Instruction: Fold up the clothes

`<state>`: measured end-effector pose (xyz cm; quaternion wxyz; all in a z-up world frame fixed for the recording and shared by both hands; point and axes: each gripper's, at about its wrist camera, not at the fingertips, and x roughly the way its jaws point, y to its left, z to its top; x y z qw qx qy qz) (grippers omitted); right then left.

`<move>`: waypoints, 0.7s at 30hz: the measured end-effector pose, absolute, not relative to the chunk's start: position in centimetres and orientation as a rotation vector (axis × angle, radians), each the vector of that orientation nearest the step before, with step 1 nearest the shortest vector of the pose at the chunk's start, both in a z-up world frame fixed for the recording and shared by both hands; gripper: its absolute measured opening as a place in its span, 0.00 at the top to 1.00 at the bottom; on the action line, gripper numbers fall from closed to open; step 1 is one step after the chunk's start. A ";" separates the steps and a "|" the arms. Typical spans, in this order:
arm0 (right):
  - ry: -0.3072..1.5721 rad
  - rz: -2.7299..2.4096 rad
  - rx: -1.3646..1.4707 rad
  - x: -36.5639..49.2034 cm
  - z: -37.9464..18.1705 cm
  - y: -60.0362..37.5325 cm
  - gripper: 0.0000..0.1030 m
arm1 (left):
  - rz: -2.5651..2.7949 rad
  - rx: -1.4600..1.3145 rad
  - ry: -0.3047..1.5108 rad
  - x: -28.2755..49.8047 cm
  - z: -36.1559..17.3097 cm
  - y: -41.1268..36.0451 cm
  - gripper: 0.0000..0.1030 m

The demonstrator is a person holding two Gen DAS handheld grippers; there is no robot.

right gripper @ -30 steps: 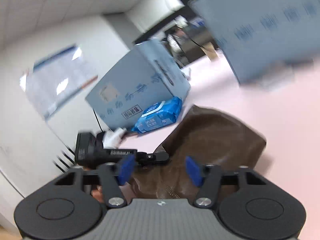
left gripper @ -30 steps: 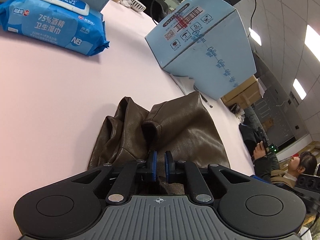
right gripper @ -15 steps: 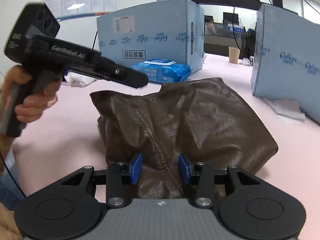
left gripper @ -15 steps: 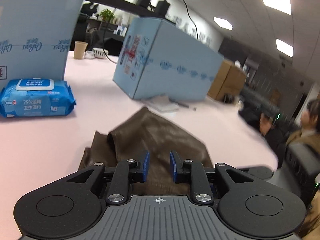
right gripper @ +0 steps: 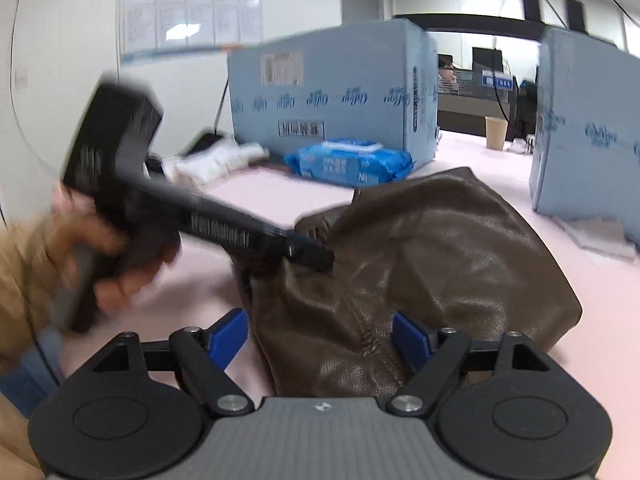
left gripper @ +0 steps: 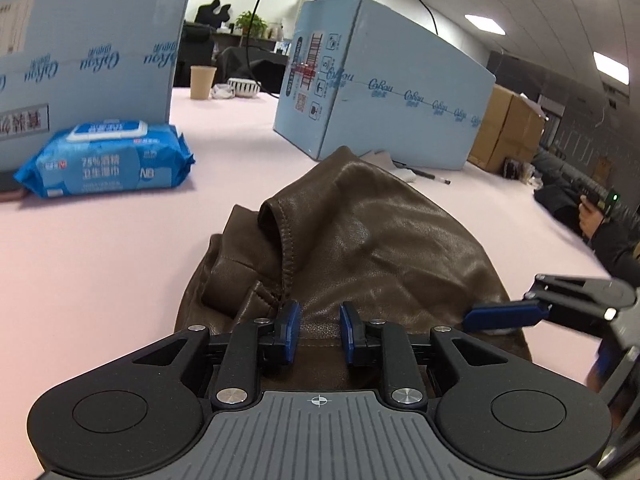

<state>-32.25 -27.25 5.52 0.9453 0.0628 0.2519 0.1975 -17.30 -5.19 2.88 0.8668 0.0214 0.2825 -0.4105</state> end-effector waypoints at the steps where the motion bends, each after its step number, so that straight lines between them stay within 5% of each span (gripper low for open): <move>1: 0.494 0.392 0.173 -32.4 5.9 -28.2 0.23 | -0.853 0.040 0.562 -17.6 3.2 -5.0 0.62; 2: 0.473 0.374 0.211 -32.6 6.3 -29.2 0.23 | -0.847 0.036 0.533 -17.9 3.5 -4.9 0.46; 3: 0.451 0.356 0.249 -32.8 6.7 -30.2 0.22 | -0.841 0.034 0.500 -18.2 3.8 -4.7 0.42; 9: 0.470 0.302 0.457 -31.6 5.9 -33.9 0.25 | -0.776 0.033 0.361 -19.2 5.2 -4.2 0.41; 14: 0.418 0.288 0.459 -31.9 6.2 -34.4 0.26 | -0.641 0.002 0.305 -18.4 6.0 -2.8 0.04; 21: 0.361 0.021 0.426 -31.8 6.9 -37.5 0.23 | -0.178 0.116 0.233 -15.3 6.3 -1.6 0.00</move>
